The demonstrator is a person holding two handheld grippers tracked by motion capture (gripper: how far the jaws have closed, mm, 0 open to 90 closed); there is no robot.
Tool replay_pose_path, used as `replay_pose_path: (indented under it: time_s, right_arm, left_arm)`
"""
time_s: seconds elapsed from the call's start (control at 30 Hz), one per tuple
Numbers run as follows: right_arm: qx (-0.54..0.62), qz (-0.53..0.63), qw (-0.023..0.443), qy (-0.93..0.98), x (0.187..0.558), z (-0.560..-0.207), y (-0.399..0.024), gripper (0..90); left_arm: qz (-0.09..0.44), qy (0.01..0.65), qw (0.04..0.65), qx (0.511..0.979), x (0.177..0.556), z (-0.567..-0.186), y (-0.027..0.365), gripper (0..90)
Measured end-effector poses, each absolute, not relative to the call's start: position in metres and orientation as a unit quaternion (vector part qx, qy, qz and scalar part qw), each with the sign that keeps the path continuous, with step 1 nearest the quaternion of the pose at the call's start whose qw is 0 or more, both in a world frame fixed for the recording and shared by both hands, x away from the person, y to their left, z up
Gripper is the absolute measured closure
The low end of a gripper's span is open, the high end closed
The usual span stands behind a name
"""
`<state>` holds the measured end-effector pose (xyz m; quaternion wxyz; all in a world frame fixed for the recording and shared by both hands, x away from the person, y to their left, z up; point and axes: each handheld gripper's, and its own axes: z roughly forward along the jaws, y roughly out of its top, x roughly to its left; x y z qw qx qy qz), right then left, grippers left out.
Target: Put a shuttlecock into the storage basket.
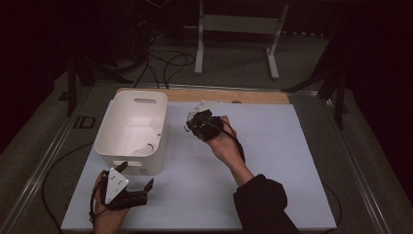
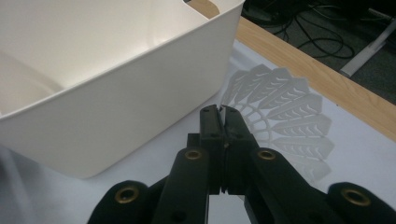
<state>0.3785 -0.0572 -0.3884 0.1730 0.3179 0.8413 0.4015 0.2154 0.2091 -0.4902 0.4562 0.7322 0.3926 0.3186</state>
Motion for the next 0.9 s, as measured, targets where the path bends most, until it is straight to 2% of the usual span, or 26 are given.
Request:
replay_pose_path:
  time_s: [0.9]
  right_arm:
    - [0.309, 0.407, 0.185, 0.840, 0.382, -0.370, -0.048, 89.0]
  left_arm:
    - [0.318, 0.393, 0.457, 0.732, 0.215, -0.490, 0.209, 1.3]
